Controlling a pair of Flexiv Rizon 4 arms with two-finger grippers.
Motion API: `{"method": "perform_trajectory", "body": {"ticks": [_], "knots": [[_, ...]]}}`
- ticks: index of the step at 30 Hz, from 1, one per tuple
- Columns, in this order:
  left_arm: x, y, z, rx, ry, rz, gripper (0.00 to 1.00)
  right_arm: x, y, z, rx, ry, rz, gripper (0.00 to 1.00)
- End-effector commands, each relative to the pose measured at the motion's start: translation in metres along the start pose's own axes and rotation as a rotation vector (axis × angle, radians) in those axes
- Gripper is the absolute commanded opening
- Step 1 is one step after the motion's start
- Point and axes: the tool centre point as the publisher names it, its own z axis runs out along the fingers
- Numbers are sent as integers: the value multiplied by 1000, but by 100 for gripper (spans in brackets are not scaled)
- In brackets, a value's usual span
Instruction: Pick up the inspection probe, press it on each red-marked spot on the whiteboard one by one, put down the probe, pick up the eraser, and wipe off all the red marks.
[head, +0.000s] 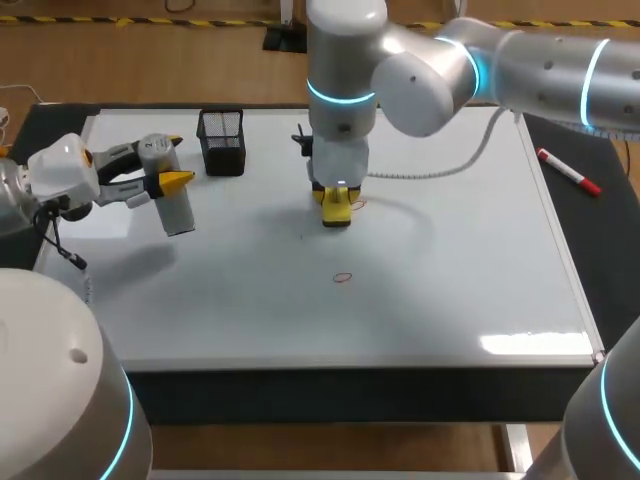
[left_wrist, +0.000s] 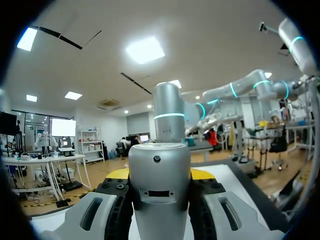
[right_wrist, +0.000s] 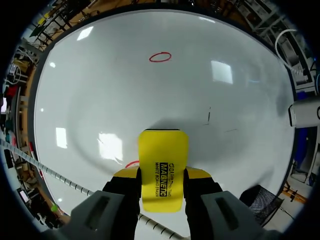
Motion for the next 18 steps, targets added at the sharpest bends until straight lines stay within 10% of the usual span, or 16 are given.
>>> {"method": "perform_trajectory", "body": {"ticks": [1,18], "knots": [[0,-1,0,0,-2,1,0,3,0,2,-3,-5,2,0],[0,-1,0,0,-2,1,0,43,1,5,-7,-10,71,0]]}}
